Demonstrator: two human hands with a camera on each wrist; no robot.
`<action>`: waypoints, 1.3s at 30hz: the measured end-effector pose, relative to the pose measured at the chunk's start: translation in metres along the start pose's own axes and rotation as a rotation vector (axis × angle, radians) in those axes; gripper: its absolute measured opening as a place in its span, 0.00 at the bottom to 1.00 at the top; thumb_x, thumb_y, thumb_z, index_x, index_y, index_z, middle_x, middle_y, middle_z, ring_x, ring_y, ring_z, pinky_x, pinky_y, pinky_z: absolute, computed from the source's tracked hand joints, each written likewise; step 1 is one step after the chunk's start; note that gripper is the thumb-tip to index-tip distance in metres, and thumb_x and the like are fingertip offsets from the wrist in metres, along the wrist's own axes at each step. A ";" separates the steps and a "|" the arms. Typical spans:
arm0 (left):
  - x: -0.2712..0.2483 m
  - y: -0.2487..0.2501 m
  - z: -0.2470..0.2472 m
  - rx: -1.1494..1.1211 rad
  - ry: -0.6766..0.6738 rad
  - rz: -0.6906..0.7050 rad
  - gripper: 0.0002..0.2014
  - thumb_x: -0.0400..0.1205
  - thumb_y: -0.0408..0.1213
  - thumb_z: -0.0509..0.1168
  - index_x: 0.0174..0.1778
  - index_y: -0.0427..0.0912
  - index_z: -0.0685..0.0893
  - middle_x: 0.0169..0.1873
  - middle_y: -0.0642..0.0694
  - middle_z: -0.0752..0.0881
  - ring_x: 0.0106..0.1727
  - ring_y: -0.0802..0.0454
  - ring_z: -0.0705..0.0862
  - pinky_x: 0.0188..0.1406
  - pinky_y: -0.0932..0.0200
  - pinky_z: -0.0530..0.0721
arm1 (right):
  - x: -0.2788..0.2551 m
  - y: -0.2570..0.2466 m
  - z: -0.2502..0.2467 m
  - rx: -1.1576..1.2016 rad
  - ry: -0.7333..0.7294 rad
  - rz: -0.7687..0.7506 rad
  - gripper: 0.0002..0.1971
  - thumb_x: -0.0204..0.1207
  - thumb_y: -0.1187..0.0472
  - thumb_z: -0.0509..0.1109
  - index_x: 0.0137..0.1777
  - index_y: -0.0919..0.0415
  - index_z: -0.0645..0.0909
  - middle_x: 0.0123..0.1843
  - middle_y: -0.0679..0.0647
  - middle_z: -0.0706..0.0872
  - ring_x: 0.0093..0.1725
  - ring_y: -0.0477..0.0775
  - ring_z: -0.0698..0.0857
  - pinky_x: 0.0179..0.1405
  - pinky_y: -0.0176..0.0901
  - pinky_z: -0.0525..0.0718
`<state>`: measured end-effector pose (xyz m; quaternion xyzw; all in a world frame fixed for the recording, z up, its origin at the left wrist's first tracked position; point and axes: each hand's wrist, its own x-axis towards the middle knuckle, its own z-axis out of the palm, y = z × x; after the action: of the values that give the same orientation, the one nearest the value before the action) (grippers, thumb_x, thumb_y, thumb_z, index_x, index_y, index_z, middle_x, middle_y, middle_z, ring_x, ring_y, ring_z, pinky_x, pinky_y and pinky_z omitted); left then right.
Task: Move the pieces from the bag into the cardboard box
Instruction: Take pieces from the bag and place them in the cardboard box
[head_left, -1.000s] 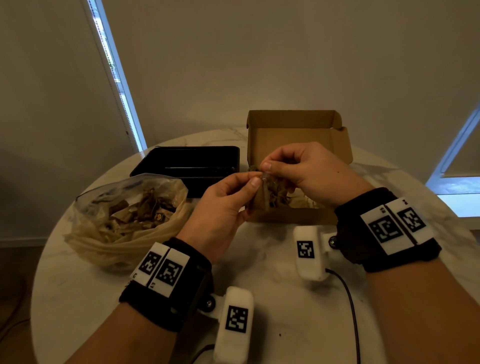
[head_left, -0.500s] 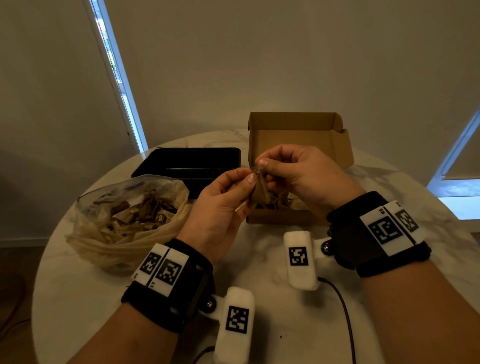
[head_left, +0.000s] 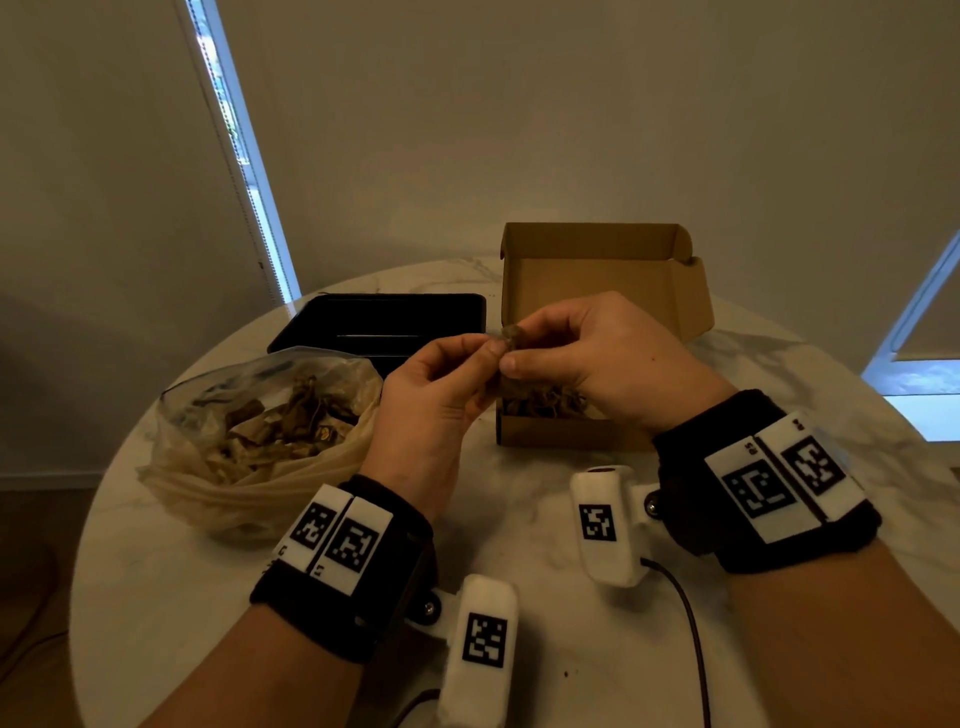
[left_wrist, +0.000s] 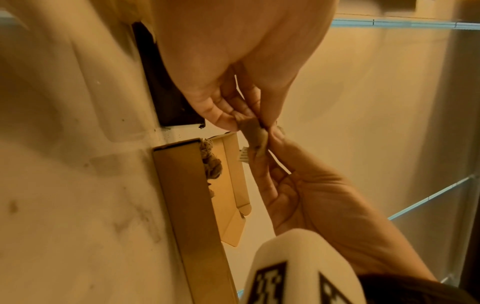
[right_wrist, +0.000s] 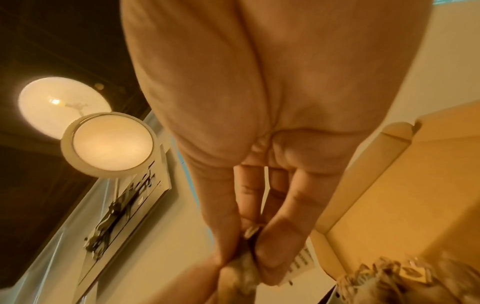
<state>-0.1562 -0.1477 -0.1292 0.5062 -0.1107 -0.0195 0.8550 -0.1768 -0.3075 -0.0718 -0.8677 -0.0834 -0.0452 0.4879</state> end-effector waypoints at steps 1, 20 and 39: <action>-0.001 0.000 0.002 0.013 -0.002 -0.019 0.06 0.83 0.31 0.69 0.54 0.35 0.88 0.44 0.44 0.92 0.47 0.52 0.92 0.47 0.63 0.88 | 0.001 0.001 -0.002 0.004 0.018 0.017 0.03 0.77 0.56 0.79 0.50 0.49 0.91 0.47 0.47 0.94 0.52 0.47 0.91 0.62 0.53 0.89; 0.008 -0.020 -0.008 0.360 0.096 -0.257 0.08 0.87 0.38 0.68 0.57 0.41 0.91 0.52 0.39 0.93 0.57 0.45 0.92 0.55 0.52 0.90 | 0.014 0.019 -0.013 -0.331 0.049 0.429 0.04 0.81 0.59 0.75 0.49 0.58 0.89 0.49 0.57 0.90 0.49 0.56 0.88 0.51 0.51 0.88; -0.001 0.014 0.000 0.320 0.132 -0.149 0.10 0.89 0.38 0.64 0.57 0.46 0.91 0.50 0.48 0.93 0.52 0.56 0.90 0.48 0.64 0.88 | 0.004 0.014 -0.020 -0.418 -0.050 0.362 0.03 0.80 0.54 0.76 0.48 0.50 0.91 0.46 0.49 0.90 0.48 0.50 0.86 0.44 0.45 0.84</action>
<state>-0.1588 -0.1408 -0.1170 0.6427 -0.0186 -0.0316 0.7652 -0.1699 -0.3312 -0.0730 -0.9513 0.0718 0.0480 0.2961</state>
